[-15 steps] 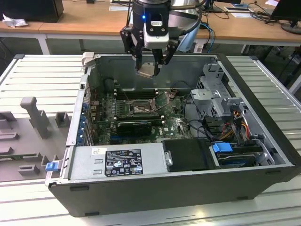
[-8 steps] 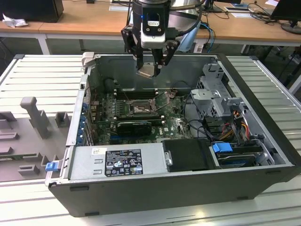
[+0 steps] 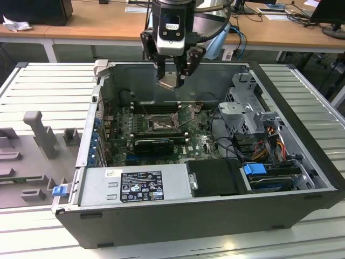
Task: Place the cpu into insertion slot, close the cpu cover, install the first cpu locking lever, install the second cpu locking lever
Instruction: 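Place the cpu into insertion slot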
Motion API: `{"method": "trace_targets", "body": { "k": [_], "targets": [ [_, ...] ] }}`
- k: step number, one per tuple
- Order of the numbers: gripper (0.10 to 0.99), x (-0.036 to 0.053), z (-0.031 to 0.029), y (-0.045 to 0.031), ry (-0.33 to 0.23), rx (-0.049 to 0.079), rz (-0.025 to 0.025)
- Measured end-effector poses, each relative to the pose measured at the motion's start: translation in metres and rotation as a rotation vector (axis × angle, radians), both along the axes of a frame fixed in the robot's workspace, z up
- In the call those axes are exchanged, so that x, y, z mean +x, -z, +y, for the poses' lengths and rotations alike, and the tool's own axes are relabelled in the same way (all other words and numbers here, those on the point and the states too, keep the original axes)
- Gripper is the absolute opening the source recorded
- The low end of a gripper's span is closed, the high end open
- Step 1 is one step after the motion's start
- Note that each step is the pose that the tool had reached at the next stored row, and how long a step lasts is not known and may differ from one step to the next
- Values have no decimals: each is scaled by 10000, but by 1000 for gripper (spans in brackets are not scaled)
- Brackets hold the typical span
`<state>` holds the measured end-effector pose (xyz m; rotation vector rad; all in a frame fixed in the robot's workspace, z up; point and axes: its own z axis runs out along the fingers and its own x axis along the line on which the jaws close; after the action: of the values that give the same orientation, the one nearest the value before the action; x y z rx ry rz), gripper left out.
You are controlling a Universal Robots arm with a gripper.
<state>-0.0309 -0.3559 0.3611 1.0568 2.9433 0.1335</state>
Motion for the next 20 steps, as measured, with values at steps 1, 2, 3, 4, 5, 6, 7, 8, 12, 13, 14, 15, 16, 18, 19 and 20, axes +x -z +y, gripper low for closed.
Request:
{"method": "trace_targets", "body": {
  "k": [1, 2, 3, 4, 5, 6, 7, 8, 12, 13, 14, 15, 16, 18, 19, 20],
  "targets": [
    [529, 0, 0, 0, 82, 0, 0],
    [529, 0, 0, 0, 194, 0, 0],
    [529, 0, 0, 0, 466, 0, 0],
    [529, 0, 0, 0, 715, 1, 0],
    [529, 0, 0, 1, 868, 0, 0],
    [529, 0, 0, 1, 1096, 0, 0],
    [529, 0, 0, 1, 1223, 0, 0],
    [529, 0, 0, 2, 1362, 1, 0],
    [529, 0, 0, 4, 1995, 0, 0],
    [529, 0, 0, 4, 2093, 0, 1],
    [529, 0, 0, 5, 2268, 0, 0],
    [529, 0, 0, 5, 2390, 1, 0],
    [529, 0, 0, 6, 2489, 0, 0],
    [529, 0, 0, 7, 2894, 0, 0],
    [529, 0, 0, 8, 3032, 0, 0],
    [529, 0, 0, 8, 3132, 0, 0]
  ]
}}
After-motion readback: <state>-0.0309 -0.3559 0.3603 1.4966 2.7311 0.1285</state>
